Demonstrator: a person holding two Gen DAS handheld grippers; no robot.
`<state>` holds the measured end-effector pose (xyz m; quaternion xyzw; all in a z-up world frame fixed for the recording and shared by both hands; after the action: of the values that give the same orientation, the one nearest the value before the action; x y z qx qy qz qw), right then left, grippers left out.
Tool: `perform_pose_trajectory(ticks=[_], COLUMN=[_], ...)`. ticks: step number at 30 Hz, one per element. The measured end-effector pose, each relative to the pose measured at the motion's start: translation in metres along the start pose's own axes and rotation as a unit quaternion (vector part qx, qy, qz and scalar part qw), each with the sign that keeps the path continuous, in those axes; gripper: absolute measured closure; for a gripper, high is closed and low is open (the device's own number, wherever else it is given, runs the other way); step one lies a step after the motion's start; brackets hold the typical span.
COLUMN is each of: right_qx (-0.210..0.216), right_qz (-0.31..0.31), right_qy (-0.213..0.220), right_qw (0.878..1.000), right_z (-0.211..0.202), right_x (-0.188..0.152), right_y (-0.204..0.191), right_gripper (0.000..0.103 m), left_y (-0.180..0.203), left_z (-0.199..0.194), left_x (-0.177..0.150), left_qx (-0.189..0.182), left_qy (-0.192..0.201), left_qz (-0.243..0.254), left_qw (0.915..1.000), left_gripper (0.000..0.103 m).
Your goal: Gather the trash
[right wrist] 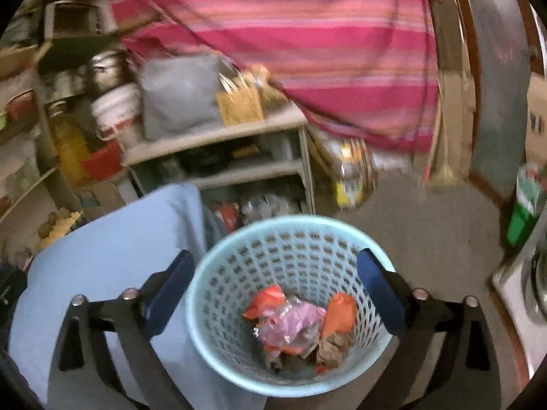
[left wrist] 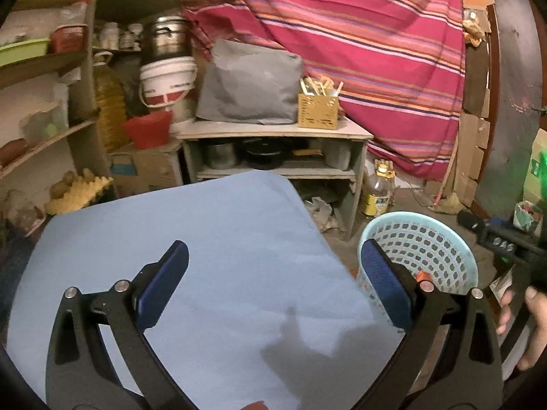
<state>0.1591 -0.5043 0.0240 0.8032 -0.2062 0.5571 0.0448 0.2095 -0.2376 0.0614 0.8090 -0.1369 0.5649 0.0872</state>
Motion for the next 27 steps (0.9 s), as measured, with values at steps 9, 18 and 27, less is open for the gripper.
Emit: perform_pose_trajectory(ticks=[9, 18, 27], right_qx=[0.063, 0.078, 0.077], right_qz=[-0.023, 0.001, -0.063], right_qy=[0.05, 0.031, 0.035], right_qw=[0.996, 0.996, 0.994], right_z=[-0.076, -0.109, -0.133], right_x=[-0.017, -0.066, -0.123], right_y=[-0.065, -0.096, -0.144], right_gripper=[0.004, 0.004, 0.004], left_y=[-0.06, -0.104, -0.141], left_z=[-0.071, -0.127, -0.15], left_x=[-0.018, -0.067, -0.121], left_qx=[0.04, 0.085, 0.118], left_qy=[0.026, 0.03, 0.007], left_qz=[-0.018, -0.021, -0.043], left_qw=[0.9987, 0.9957, 0.9921], left_gripper=[0.005, 0.005, 0.005])
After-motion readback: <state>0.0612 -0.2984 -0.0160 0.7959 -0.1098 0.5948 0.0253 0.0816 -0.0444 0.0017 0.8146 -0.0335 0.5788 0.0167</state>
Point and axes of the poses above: each gripper's, at about its wrist camera, not at the fingertips, and z roughly the way its jaws point, y to its right, x to its top, the point moved 6 cm from there along z, roughly the way its jaws point, and after that the axes turned 8 degrees about y, right-handed, at the moved point
